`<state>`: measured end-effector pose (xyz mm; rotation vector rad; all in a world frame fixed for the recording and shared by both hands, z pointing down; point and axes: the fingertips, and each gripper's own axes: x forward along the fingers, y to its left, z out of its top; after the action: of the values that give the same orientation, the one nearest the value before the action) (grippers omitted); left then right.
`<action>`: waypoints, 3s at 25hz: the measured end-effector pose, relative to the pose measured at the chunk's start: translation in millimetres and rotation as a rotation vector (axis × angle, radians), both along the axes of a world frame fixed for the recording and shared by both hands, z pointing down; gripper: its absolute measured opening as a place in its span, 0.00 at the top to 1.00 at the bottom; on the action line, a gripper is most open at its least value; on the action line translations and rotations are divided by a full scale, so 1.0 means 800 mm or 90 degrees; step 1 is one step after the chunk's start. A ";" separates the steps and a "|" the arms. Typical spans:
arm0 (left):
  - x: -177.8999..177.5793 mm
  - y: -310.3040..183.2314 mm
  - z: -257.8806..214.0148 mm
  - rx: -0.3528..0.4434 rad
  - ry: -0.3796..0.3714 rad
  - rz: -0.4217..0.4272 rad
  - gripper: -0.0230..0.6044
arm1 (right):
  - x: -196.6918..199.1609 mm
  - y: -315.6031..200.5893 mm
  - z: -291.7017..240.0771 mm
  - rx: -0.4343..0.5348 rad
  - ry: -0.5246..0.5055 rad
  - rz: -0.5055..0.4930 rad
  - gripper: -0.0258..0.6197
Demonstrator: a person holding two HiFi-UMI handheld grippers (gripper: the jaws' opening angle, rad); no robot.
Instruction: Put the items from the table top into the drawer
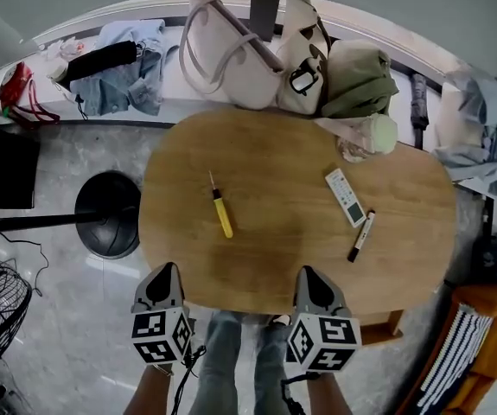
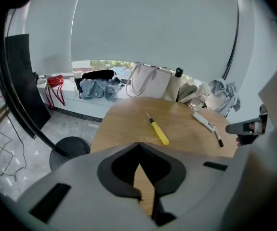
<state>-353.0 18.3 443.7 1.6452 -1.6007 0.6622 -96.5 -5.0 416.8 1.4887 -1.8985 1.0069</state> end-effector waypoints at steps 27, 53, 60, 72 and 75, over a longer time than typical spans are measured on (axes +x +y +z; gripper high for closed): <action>-0.106 0.012 0.035 -0.055 -0.031 -0.022 0.98 | -0.170 -0.045 0.078 -0.051 0.028 -0.196 0.67; -0.105 -0.001 0.058 -0.066 -0.014 -0.011 0.98 | -0.216 -0.097 0.138 -0.078 0.081 -0.261 0.71; -0.105 -0.001 0.060 -0.067 -0.011 -0.011 0.98 | -0.216 -0.102 0.141 -0.083 0.096 -0.256 0.80; -0.105 0.002 0.058 -0.066 -0.011 -0.004 0.98 | -0.211 -0.096 0.137 -0.081 0.102 -0.254 0.84; -0.100 0.002 0.055 -0.063 -0.012 0.003 0.98 | -0.205 -0.089 0.131 -0.075 0.100 -0.254 0.84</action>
<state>-433.1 20.0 487.4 1.5752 -1.5537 0.7494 -260.5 -76.4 521.8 1.0329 -1.8856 0.7767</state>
